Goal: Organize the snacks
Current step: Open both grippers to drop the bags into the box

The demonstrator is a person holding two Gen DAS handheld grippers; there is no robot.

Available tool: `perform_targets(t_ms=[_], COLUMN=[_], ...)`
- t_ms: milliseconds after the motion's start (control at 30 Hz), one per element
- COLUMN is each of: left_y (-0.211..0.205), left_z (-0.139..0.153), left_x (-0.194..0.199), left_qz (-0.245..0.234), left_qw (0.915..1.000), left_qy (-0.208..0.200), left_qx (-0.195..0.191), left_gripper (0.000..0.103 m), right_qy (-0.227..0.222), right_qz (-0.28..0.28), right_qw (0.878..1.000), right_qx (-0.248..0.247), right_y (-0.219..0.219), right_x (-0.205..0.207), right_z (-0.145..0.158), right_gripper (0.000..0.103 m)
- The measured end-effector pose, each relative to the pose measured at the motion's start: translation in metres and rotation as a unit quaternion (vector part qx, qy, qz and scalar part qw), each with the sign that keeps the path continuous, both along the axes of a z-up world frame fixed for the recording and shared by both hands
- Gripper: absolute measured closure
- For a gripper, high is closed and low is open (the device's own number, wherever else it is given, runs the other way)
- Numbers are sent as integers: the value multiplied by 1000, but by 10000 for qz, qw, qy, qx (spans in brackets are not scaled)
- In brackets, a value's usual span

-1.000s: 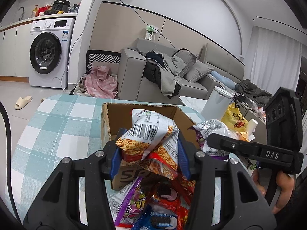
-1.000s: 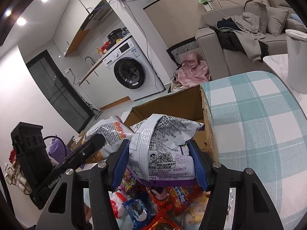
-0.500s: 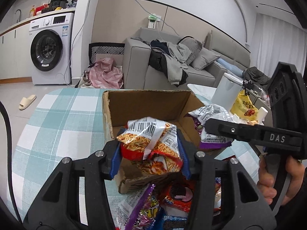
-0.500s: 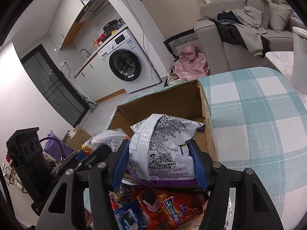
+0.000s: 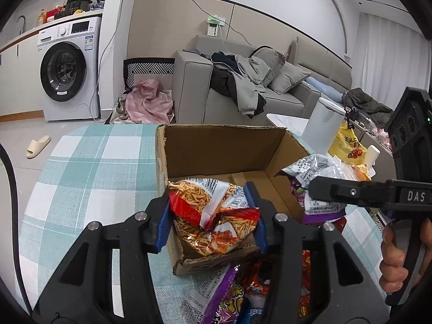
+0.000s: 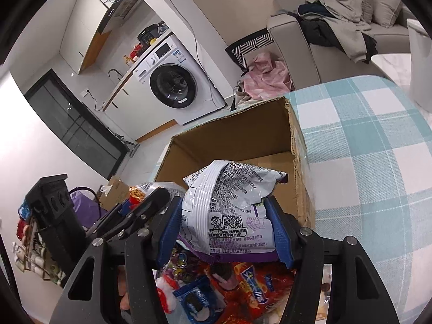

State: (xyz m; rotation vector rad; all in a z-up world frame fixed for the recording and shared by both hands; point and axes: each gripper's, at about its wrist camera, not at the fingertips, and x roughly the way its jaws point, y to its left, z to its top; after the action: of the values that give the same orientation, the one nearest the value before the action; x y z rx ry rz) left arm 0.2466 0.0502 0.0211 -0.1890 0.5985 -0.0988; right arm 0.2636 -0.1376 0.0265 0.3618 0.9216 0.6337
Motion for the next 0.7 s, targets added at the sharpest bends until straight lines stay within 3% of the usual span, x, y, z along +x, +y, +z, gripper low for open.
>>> perform_targets(t_ms=[233, 333, 400, 467, 600, 633, 700], left_y=[-4, -9, -13, -17, -26, -28, -31], left_z=[4, 7, 11, 16, 27, 30, 33], left_x=[-5, -10, -17, -24, -43, -48, -59], left_qz=[-120, -168, -247, -263, -280, -295, -263], left_qw=[9999, 9997, 9995, 9994, 9990, 9989, 9986], left_qy=[102, 123, 98, 72, -42, -56, -120], left_qx=[-38, 104, 154, 200, 334, 369, 451], left_gripper=[56, 52, 44, 21, 9, 0, 1], right_qy=[-137, -383, -596, -803, -1037, -1083, -1115], right_qz=[-73, -52, 22, 34, -26, -50, -35], right_qw=[9999, 9991, 9980, 9964, 9937, 9930, 9926], right_qx=[-43, -169, -198, -260, -431, -459, -486], right_y=[2, 5, 6, 5, -1, -5, -11], right_x=[0, -5, -10, -19, -34, -38, -46], right_z=[0, 5, 10, 16, 26, 27, 30], right_gripper=[39, 31, 22, 18, 1, 1, 0])
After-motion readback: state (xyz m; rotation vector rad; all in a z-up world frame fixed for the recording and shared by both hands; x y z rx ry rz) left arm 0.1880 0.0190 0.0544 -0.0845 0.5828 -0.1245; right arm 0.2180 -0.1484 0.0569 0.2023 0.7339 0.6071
